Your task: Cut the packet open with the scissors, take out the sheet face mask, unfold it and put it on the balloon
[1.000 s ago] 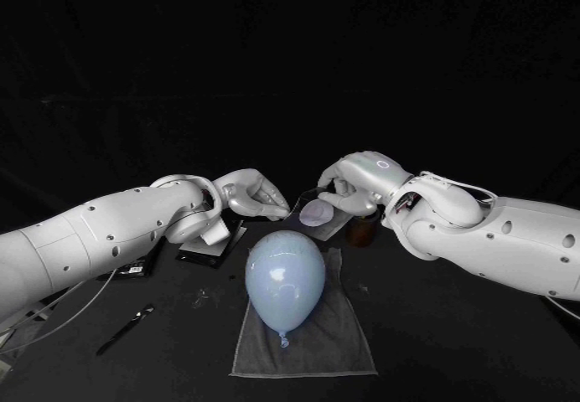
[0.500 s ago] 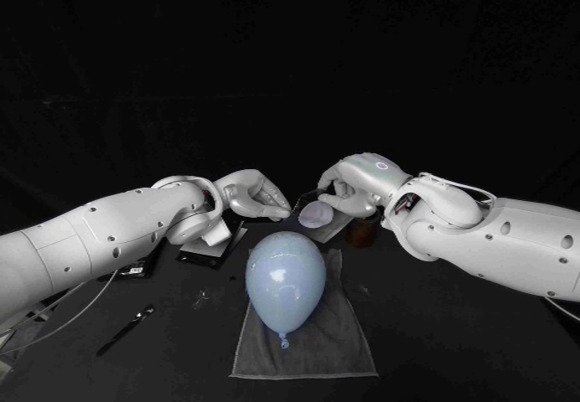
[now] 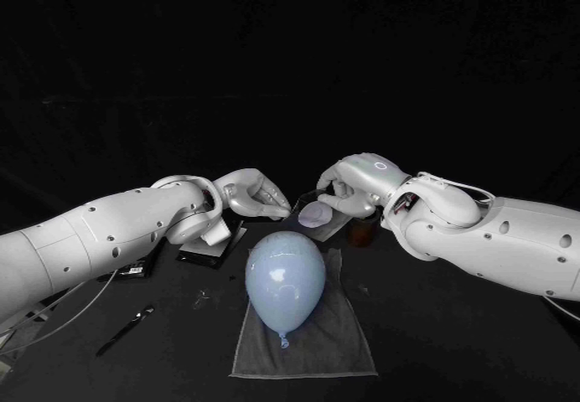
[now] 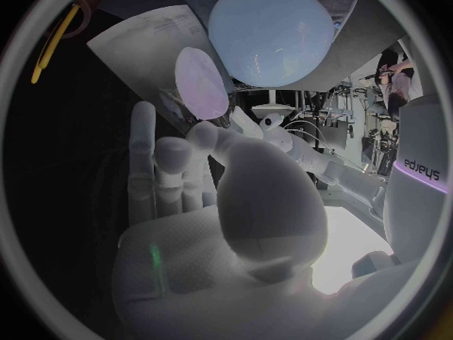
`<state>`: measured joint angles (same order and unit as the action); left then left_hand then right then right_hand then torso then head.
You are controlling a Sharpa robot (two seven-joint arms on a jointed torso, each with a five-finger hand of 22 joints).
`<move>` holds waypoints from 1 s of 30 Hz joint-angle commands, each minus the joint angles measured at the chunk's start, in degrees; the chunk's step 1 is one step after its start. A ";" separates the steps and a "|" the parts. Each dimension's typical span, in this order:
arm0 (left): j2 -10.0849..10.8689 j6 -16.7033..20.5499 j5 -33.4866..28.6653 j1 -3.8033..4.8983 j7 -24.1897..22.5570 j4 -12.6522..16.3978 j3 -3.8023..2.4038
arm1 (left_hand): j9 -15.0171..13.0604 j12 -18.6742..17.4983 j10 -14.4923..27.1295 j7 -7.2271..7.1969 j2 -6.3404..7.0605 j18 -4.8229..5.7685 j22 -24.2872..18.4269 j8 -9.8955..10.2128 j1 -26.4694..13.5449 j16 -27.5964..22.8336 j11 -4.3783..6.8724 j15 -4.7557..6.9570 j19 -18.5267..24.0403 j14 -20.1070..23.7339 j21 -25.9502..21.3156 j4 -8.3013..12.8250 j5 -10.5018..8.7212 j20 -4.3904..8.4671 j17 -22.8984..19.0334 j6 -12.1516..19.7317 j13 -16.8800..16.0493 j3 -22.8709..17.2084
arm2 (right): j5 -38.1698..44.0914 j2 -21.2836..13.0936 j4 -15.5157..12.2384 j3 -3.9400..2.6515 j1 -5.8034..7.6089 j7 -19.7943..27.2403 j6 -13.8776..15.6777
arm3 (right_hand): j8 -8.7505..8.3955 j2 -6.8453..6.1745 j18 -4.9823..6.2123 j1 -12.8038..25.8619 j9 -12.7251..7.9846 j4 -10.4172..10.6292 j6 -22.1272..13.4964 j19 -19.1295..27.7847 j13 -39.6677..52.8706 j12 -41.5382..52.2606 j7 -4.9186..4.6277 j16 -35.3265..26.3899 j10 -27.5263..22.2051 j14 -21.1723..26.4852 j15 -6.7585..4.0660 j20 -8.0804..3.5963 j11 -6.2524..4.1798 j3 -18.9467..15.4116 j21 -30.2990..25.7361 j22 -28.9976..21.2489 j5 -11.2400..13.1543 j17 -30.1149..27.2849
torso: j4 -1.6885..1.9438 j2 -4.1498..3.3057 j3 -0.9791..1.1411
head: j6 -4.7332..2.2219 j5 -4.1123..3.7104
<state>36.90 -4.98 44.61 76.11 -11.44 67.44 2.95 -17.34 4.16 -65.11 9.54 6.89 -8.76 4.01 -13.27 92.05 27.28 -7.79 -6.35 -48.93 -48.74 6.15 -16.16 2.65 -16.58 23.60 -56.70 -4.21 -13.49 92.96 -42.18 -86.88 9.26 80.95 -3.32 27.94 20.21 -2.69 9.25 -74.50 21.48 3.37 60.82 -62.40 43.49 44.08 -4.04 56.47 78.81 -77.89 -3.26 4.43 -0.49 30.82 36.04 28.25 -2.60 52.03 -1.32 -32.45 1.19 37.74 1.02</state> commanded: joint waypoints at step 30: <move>0.31 1.57 2.11 0.01 -1.29 0.46 -0.04 | -0.21 -0.16 0.87 0.88 4.50 0.29 0.13 0.92 -0.50 -1.77 -0.53 -0.49 0.07 -0.78 -0.48 0.01 0.14 0.00 0.67 0.26 0.14 -8.28 | -0.49 -0.14 -0.30 -0.09 0.06 -0.43 -0.45 | 0.83 0.50 1.08 0.02 3.31 -0.35 0.41 -0.25 0.18 -0.19 0.20 0.06 0.75 -0.62 -0.12 0.37 -0.02 0.00 0.06 0.08 -0.18 0.19 | 0.07 -0.01 -0.02 | 0.19 -0.19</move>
<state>37.24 -3.95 46.34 76.11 -11.59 67.75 2.96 -17.50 4.16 -64.70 10.15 11.22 -8.76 4.07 -12.60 91.83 25.89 -8.19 -6.77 -48.93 -49.16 5.92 -16.20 2.65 -16.58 24.21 -56.48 -4.08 -21.37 92.45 -42.38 -87.25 9.25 80.95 -3.37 27.78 20.20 -2.69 9.19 -74.50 21.48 3.38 60.85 -62.62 43.63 44.08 -3.81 56.47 79.22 -78.20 -3.38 4.64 -0.51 30.81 36.04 28.27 -2.41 52.12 -1.25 -32.47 1.16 37.92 0.83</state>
